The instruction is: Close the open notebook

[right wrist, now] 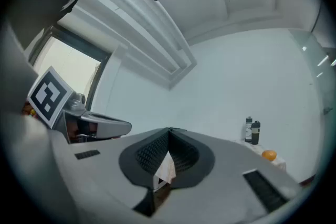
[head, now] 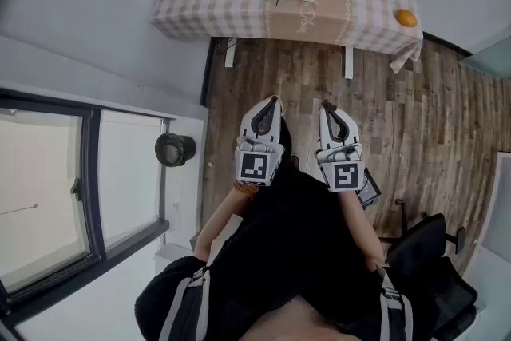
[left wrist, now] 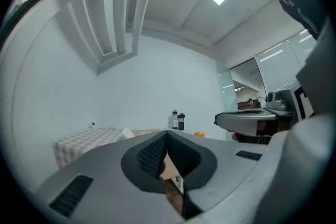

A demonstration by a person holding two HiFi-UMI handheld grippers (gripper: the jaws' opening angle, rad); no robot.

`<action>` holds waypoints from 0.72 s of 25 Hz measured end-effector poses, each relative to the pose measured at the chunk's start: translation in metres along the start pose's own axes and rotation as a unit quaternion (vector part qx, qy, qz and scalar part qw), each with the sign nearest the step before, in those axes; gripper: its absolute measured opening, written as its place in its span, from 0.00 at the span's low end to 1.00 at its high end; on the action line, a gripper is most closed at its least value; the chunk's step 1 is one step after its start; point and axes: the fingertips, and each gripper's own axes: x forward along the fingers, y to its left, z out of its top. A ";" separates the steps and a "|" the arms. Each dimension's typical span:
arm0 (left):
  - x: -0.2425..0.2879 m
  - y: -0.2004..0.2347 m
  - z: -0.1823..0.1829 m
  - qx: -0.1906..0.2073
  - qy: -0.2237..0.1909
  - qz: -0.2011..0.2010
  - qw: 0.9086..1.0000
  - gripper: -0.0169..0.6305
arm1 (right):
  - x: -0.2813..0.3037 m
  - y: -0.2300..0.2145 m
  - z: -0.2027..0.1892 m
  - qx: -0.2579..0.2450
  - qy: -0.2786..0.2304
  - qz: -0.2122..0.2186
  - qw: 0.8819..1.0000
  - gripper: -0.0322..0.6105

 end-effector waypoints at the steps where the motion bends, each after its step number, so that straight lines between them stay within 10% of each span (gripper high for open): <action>1: 0.002 0.000 0.003 -0.001 0.000 0.000 1.000 0.03 | 0.002 0.000 0.001 0.002 -0.004 0.004 1.000 0.05; 18: 0.040 0.019 0.002 -0.003 0.010 0.016 1.000 0.03 | 0.043 -0.012 -0.007 0.007 0.008 0.043 0.999 0.05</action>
